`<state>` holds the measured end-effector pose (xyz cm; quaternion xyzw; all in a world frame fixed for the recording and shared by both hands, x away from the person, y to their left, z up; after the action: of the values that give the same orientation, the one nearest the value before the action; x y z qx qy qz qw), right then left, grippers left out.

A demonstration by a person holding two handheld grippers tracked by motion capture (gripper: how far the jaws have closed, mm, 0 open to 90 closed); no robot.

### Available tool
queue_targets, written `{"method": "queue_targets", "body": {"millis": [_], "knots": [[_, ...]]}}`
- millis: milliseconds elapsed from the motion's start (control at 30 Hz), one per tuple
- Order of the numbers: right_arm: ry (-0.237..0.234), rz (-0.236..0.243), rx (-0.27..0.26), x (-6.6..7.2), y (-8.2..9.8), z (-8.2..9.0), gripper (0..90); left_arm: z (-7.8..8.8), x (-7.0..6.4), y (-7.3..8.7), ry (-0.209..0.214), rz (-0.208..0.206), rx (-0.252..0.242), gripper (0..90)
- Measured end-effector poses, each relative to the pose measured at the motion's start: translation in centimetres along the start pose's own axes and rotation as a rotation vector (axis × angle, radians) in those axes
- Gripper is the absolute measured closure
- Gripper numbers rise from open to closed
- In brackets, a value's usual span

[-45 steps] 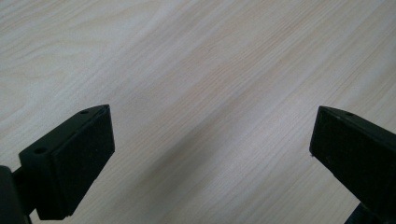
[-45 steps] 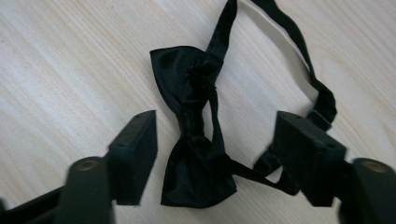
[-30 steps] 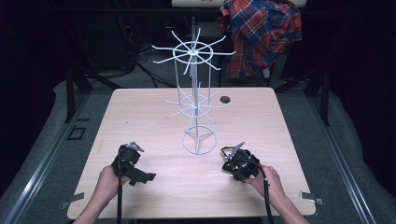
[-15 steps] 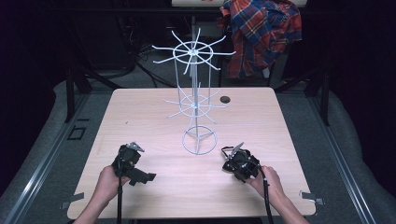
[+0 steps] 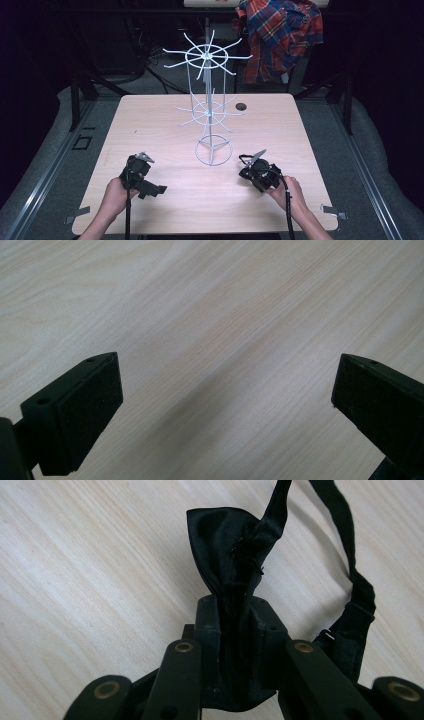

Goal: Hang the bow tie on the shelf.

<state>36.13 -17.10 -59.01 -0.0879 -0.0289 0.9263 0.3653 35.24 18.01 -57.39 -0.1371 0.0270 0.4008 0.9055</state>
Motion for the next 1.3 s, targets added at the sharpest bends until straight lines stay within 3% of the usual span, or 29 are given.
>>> {"method": "queue_targets", "body": {"millis": [700,1300], "knots": [[-0.016,-0.079,-0.142,-1.5,0.3,3.0,76.9,0.0,-0.1,0.0,0.001,-0.001,-0.001,0.2],[-0.021,-0.108,-0.190,-2.2,0.5,4.5,76.9,0.0,0.0,0.0,0.001,0.000,0.000,0.2]]}}
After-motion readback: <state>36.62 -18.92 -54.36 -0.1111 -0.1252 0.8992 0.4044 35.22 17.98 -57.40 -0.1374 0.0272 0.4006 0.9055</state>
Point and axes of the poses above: each handheld gripper's, and its own axes: z roughly backward along the jaws, y roughly out of its underside, x roughly to its left, the point moved 7 cm from there along -z, roughly forward along the jaws, and after that the axes turned 15 degrees about x, right-handed, at the moved point
